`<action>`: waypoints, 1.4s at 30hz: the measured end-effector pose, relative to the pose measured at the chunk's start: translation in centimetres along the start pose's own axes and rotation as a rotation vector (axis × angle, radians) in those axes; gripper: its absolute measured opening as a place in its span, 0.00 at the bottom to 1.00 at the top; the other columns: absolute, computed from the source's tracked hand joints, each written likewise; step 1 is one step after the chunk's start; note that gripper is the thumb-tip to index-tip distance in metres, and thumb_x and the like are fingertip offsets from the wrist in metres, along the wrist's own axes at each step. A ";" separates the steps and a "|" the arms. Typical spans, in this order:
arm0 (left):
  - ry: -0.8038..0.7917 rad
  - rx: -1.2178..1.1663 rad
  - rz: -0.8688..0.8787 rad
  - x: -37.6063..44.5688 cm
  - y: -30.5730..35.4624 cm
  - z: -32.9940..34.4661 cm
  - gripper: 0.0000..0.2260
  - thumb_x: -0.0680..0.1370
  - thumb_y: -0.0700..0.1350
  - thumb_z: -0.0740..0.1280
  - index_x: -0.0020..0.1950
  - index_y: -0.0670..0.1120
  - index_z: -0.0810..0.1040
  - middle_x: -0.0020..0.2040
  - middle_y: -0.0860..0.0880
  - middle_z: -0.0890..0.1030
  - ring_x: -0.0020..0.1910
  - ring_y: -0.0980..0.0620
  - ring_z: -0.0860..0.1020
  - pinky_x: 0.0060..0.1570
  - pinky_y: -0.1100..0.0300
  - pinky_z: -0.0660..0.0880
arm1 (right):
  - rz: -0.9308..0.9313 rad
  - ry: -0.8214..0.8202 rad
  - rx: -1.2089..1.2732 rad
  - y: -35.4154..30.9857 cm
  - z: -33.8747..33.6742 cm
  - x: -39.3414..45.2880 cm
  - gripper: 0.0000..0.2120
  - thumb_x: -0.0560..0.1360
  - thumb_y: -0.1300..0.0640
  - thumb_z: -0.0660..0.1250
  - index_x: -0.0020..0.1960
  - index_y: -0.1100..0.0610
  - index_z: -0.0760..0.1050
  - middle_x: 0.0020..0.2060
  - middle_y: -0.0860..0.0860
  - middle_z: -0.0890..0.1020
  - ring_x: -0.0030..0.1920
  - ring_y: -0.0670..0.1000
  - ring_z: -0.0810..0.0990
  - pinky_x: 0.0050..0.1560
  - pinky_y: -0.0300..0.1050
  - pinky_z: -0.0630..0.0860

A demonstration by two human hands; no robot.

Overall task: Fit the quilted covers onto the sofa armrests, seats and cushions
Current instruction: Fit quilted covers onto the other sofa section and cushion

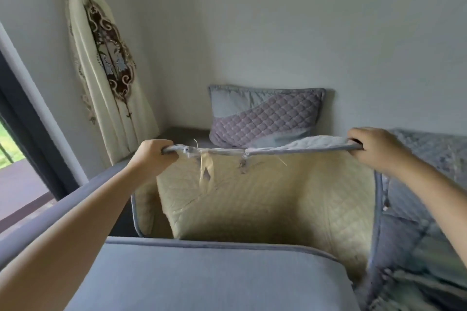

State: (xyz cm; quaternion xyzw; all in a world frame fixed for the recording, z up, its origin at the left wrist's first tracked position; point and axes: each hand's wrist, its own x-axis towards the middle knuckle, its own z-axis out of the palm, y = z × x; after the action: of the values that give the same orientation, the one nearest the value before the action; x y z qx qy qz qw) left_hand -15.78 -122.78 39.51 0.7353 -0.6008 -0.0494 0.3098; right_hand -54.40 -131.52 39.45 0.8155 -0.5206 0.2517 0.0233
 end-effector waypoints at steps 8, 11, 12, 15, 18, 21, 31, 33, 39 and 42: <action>-0.677 0.178 -0.133 -3.7 1.0 6.7 0.09 0.72 0.45 0.71 0.33 0.52 0.76 0.32 0.54 0.75 0.34 0.57 0.72 0.34 0.67 0.67 | -0.046 -0.985 -0.461 1.1 6.2 -7.9 0.10 0.73 0.59 0.59 0.34 0.52 0.65 0.31 0.47 0.67 0.31 0.47 0.68 0.29 0.40 0.63; -0.792 0.423 -0.111 -4.6 1.7 7.1 0.07 0.73 0.48 0.70 0.49 0.47 0.79 0.35 0.56 0.75 0.39 0.56 0.73 0.39 0.68 0.68 | -0.060 -1.128 -0.395 0.8 8.9 -9.7 0.09 0.77 0.54 0.57 0.46 0.56 0.74 0.32 0.47 0.68 0.38 0.51 0.70 0.29 0.37 0.61; -0.832 0.506 -0.085 -4.9 1.7 7.2 0.08 0.73 0.48 0.69 0.51 0.49 0.79 0.34 0.57 0.74 0.37 0.56 0.72 0.37 0.70 0.67 | -0.052 -1.145 -0.362 0.8 9.6 -10.1 0.09 0.77 0.55 0.55 0.48 0.56 0.73 0.33 0.48 0.70 0.38 0.51 0.70 0.28 0.37 0.60; -0.714 0.711 -0.042 -5.2 1.4 7.1 0.09 0.75 0.46 0.65 0.53 0.48 0.79 0.40 0.53 0.79 0.40 0.55 0.74 0.40 0.69 0.70 | -0.044 -1.047 -0.257 1.3 10.9 -10.7 0.09 0.78 0.58 0.54 0.42 0.55 0.70 0.40 0.52 0.75 0.39 0.50 0.72 0.29 0.37 0.61; -0.424 0.872 -0.077 -4.3 0.3 5.9 0.11 0.77 0.41 0.61 0.59 0.47 0.76 0.55 0.48 0.79 0.53 0.49 0.77 0.52 0.60 0.75 | 0.011 -0.846 -0.079 1.3 11.5 -8.6 0.13 0.79 0.57 0.54 0.36 0.53 0.64 0.39 0.51 0.72 0.46 0.54 0.75 0.32 0.39 0.62; -0.179 0.999 -0.117 -3.0 -0.1 4.6 0.11 0.79 0.43 0.59 0.61 0.47 0.74 0.57 0.48 0.78 0.57 0.47 0.77 0.50 0.57 0.74 | 0.105 -0.607 0.028 0.0 11.4 -3.6 0.09 0.78 0.61 0.53 0.49 0.59 0.71 0.52 0.58 0.76 0.51 0.57 0.75 0.34 0.42 0.63; 0.391 -0.058 -0.573 3.7 2.3 -0.6 0.14 0.81 0.48 0.56 0.55 0.40 0.75 0.58 0.45 0.77 0.55 0.45 0.77 0.43 0.61 0.76 | 0.049 0.084 0.255 -3.0 6.6 7.6 0.13 0.77 0.66 0.56 0.61 0.65 0.70 0.51 0.66 0.78 0.52 0.62 0.77 0.40 0.45 0.63; 0.609 -0.246 -0.460 4.1 3.6 -0.4 0.06 0.77 0.37 0.60 0.40 0.43 0.70 0.45 0.45 0.74 0.46 0.45 0.76 0.37 0.60 0.73 | -0.021 0.160 0.259 -1.3 5.9 7.6 0.14 0.76 0.66 0.59 0.60 0.68 0.71 0.48 0.68 0.79 0.49 0.65 0.78 0.41 0.50 0.69; 0.611 0.047 -0.002 -0.9 4.4 1.2 0.06 0.70 0.32 0.68 0.46 0.34 0.75 0.47 0.47 0.68 0.44 0.50 0.67 0.42 0.60 0.65 | -0.518 0.175 -0.014 5.1 6.9 0.6 0.14 0.65 0.56 0.56 0.31 0.63 0.76 0.21 0.55 0.76 0.19 0.53 0.75 0.19 0.33 0.65; 0.335 0.300 0.105 -4.4 2.6 2.3 0.05 0.66 0.30 0.71 0.39 0.36 0.78 0.39 0.46 0.73 0.38 0.46 0.70 0.36 0.60 0.65 | -0.657 0.008 -0.072 6.3 10.0 -6.0 0.12 0.64 0.53 0.56 0.26 0.56 0.73 0.19 0.48 0.73 0.18 0.48 0.73 0.17 0.35 0.61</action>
State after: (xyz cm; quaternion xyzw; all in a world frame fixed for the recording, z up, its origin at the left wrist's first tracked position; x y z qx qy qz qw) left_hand -20.23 -119.86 37.70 0.7386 -0.5792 0.1793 0.2947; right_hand -57.93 -132.38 26.68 0.9374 -0.2384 0.2153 0.1342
